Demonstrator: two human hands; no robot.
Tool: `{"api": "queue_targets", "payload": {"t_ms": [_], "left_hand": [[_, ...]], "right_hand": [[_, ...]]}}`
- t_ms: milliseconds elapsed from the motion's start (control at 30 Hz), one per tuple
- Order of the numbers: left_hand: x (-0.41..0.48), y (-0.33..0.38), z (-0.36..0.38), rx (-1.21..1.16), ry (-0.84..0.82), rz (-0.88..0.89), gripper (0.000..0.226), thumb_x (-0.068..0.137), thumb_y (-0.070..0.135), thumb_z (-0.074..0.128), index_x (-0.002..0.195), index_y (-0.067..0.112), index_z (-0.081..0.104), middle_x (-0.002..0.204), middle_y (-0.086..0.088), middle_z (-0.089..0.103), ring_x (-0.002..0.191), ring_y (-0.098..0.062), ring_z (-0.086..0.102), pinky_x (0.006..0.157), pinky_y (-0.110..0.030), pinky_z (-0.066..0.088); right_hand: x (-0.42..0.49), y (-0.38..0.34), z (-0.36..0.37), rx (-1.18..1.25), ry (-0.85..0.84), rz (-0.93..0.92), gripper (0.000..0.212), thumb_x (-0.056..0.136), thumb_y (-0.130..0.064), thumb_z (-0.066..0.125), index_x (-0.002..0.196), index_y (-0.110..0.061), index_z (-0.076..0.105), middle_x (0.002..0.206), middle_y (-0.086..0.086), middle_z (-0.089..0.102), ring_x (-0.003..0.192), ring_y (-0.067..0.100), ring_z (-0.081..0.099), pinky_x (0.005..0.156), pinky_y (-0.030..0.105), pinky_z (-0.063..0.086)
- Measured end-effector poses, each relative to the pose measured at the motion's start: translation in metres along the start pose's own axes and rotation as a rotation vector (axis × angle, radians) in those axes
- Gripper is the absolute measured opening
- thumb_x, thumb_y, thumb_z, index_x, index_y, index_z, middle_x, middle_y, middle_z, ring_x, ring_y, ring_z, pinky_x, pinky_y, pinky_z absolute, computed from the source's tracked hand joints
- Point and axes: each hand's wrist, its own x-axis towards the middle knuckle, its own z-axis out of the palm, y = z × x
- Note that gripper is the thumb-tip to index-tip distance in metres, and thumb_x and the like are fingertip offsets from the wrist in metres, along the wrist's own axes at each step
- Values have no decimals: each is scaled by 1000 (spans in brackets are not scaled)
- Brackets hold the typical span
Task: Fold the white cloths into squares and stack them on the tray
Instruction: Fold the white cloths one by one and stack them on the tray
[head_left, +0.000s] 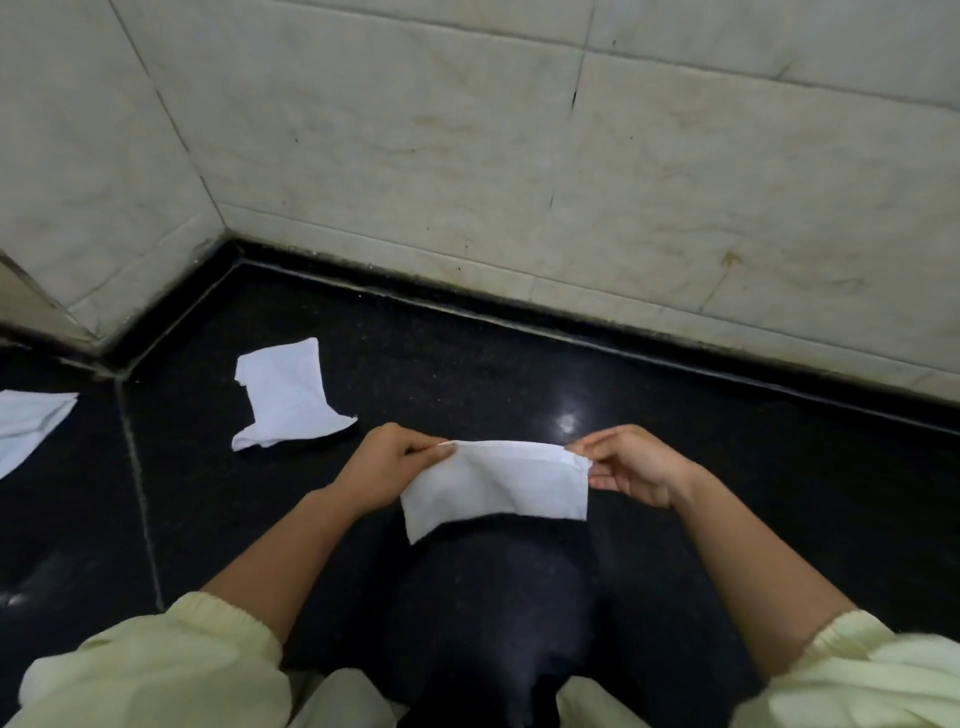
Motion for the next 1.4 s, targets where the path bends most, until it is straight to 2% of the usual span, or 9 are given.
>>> {"api": "queue_targets", "payload": {"t_ms": [267,433,567,667,733,933,1100,1233,1400], "left_hand": [[7,-23,45,54,25,-248,19,92,27,61,104,21,75,108,7,72,96,-3,61,81,-16,43],[-2,-22,58,230,45,-203,11,93,24,59,95,22,70,93,2,61,89,-9,54,70,-18,40],[-1,-30,63,309,81,-242,27,92,25,60,118,22,67,120,2,61,110,-15,57,90,-25,42],[2,-35,65,264,135,-274,31,91,23,62,122,22,64,124,-1,61,113,-16,57,98,-30,44],[2,-36,65,182,173,-319,37,89,22,65,125,19,61,122,-1,63,111,-16,58,95,-30,46],[2,-41,64,13,236,-425,27,86,19,69,111,12,64,91,1,63,89,-15,61,78,-26,46],[2,-40,64,-123,269,-472,44,85,21,71,125,12,55,107,-9,65,97,-20,61,89,-35,51],[-3,-43,67,-126,221,-514,73,81,15,74,143,11,34,99,-7,63,92,-18,57,86,-32,47],[-9,-48,68,-111,249,-512,69,82,12,73,140,11,37,84,-1,60,89,-19,59,86,-33,48]], "right_hand": [[22,49,11,-48,367,-30,18,84,7,61,74,-6,68,76,12,68,67,20,61,65,28,55],[29,63,13,-261,476,-145,6,83,-9,70,88,-12,69,87,3,70,84,17,65,75,27,50],[23,64,16,-472,392,-254,7,85,-23,69,90,-19,72,88,1,71,84,15,66,71,26,52],[23,67,15,-412,361,-180,46,88,-49,58,64,-11,56,68,0,63,66,17,59,65,29,47],[23,68,12,-326,338,-106,61,83,-62,56,70,-3,59,71,6,64,69,19,62,67,29,47],[24,79,4,-316,325,-104,21,82,-16,73,68,-10,58,79,4,68,79,21,64,74,37,55],[20,80,4,-151,326,-89,14,86,-14,70,88,-10,57,94,12,68,81,25,67,68,43,59],[20,84,6,-253,345,-12,38,77,-5,75,104,-11,49,97,13,64,90,31,68,68,45,59],[17,84,10,-360,350,72,17,80,-11,71,83,-8,55,89,10,65,78,22,63,56,31,54]]}}
